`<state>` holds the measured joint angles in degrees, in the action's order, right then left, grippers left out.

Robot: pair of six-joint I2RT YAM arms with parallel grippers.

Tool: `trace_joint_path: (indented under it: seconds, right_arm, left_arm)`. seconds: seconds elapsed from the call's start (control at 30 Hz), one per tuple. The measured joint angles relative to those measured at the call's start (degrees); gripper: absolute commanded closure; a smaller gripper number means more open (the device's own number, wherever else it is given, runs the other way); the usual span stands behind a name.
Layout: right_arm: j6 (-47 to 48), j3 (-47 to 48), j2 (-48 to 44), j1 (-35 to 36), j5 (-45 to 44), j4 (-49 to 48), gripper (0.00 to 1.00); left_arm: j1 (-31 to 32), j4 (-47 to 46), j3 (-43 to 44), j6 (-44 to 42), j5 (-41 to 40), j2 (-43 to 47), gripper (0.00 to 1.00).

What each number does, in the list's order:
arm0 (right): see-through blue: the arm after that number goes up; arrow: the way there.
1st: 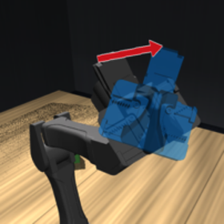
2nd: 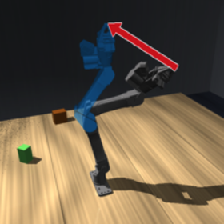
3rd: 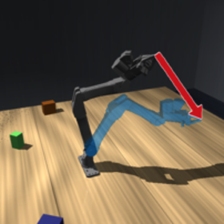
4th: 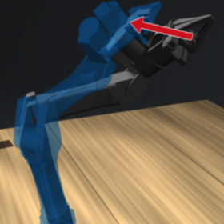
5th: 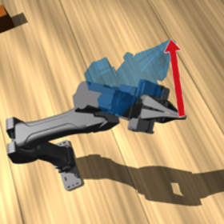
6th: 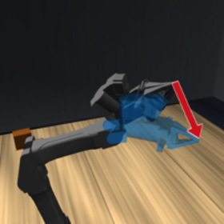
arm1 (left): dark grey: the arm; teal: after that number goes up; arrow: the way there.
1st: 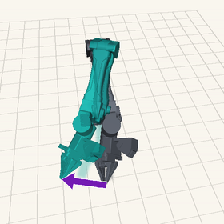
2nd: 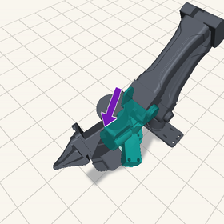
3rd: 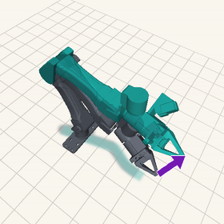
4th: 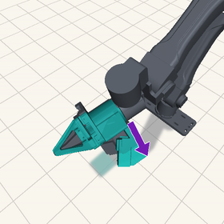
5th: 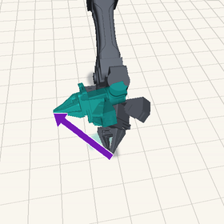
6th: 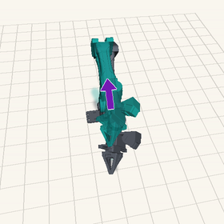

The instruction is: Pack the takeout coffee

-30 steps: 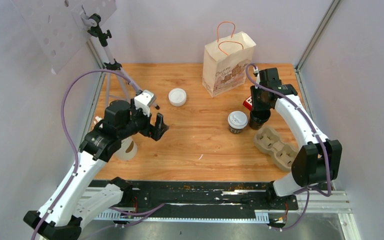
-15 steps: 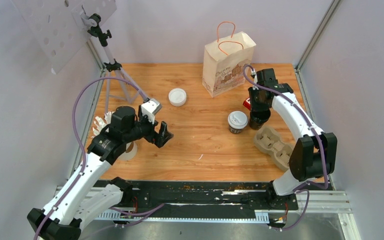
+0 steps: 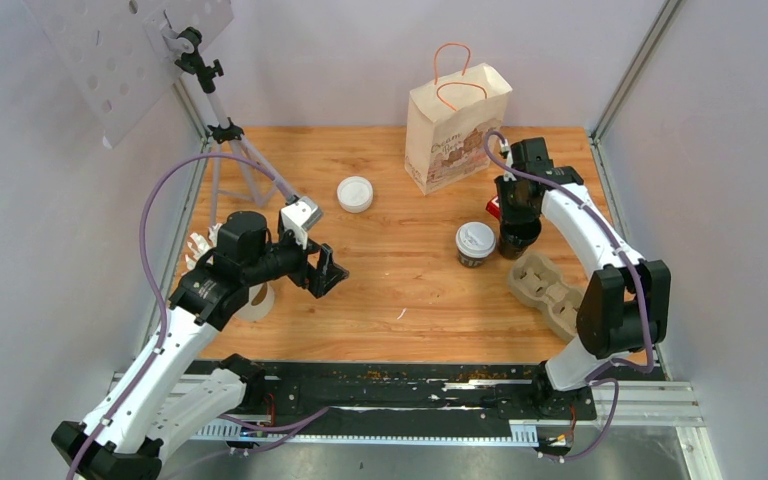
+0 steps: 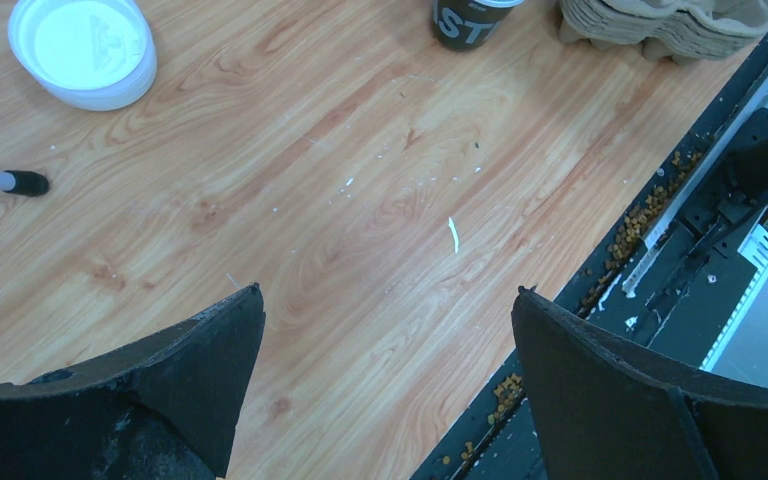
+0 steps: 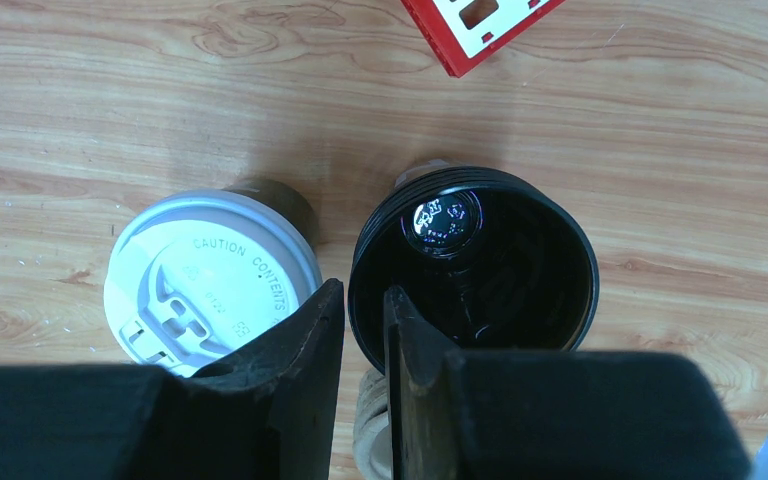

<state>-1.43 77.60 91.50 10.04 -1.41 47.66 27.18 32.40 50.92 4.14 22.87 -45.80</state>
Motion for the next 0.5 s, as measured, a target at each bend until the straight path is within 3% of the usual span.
trace_joint_path:
  seconds: [0.5]
  right_arm:
    - [0.0, 0.0, 1.1, 0.0, 0.0, -0.1, 0.78]
  left_arm:
    - [0.0, 1.7, 0.2, 0.0, 0.6, 0.0, 0.00]
